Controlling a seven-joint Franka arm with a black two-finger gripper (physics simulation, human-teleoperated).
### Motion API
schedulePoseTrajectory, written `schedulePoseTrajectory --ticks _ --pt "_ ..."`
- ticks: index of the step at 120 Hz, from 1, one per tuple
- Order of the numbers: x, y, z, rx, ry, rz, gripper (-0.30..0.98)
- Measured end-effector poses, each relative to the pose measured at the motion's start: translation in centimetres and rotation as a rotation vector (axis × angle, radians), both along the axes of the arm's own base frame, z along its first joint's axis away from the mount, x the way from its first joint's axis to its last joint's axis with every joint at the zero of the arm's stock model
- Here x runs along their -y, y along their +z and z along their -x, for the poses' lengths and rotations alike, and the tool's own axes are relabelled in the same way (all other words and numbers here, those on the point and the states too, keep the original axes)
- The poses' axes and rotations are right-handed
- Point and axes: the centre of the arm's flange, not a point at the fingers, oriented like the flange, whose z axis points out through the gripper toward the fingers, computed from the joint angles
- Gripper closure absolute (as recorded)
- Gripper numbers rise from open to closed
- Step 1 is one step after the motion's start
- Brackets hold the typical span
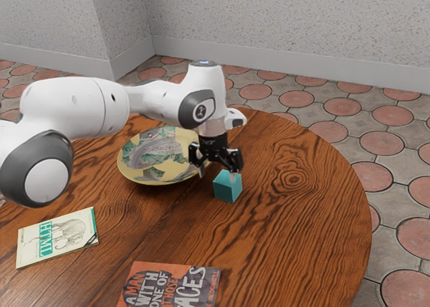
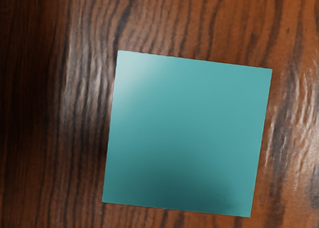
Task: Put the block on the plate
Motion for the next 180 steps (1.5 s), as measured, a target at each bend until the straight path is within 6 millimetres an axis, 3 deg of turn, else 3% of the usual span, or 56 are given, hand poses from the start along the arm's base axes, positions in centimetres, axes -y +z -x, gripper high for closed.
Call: schedulePoseTrajectory --ticks 54,88,141,180 --pt "1.0 -0.1 -0.4 0.052 0.003 0.022 0.00" --pt "1.8 -1.5 -1.1 0.057 -0.019 0.035 0.00" --pt "0.8 -5.3 -2.3 0.022 -0.020 0.049 0.00" --pt "0.0 -5.9 -2.5 -0.001 -0.027 0.062 0.02"
